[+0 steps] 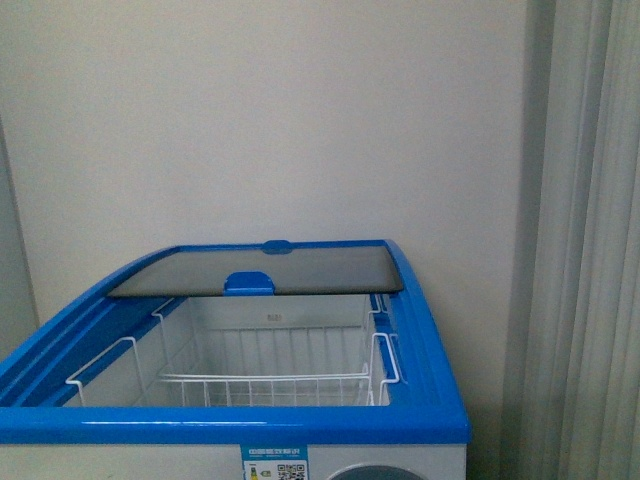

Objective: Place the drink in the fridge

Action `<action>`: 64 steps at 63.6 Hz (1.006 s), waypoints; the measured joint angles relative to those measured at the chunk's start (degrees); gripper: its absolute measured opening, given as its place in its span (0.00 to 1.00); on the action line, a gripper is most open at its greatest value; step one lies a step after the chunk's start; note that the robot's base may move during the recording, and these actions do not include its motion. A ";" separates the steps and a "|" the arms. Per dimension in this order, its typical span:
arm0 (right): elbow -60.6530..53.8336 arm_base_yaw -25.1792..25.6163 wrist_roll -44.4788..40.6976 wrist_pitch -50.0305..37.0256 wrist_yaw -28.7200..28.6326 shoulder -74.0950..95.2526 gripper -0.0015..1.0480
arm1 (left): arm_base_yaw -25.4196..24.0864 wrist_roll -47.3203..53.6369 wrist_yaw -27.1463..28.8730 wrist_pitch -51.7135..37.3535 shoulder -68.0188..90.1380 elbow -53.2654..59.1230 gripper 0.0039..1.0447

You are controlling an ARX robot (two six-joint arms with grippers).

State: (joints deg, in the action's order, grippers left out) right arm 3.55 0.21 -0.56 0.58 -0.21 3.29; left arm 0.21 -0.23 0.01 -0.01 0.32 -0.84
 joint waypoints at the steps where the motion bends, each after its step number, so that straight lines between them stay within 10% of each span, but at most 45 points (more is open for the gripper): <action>1: -0.17 0.00 0.00 -0.04 0.00 -0.11 0.03 | 0.00 0.00 0.00 0.00 0.00 0.00 0.02; 32: -2.62 0.00 0.00 -0.42 0.04 -2.95 0.05 | 0.00 -0.02 0.00 0.00 0.00 0.00 0.02; 64: -2.62 0.00 0.00 -0.42 0.02 -2.97 0.91 | 0.00 -0.02 0.00 0.00 0.00 0.00 0.91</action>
State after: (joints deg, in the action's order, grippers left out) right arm 0.93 0.21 -0.56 0.16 -0.19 0.32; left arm 0.21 -0.25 0.01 -0.01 0.32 -0.84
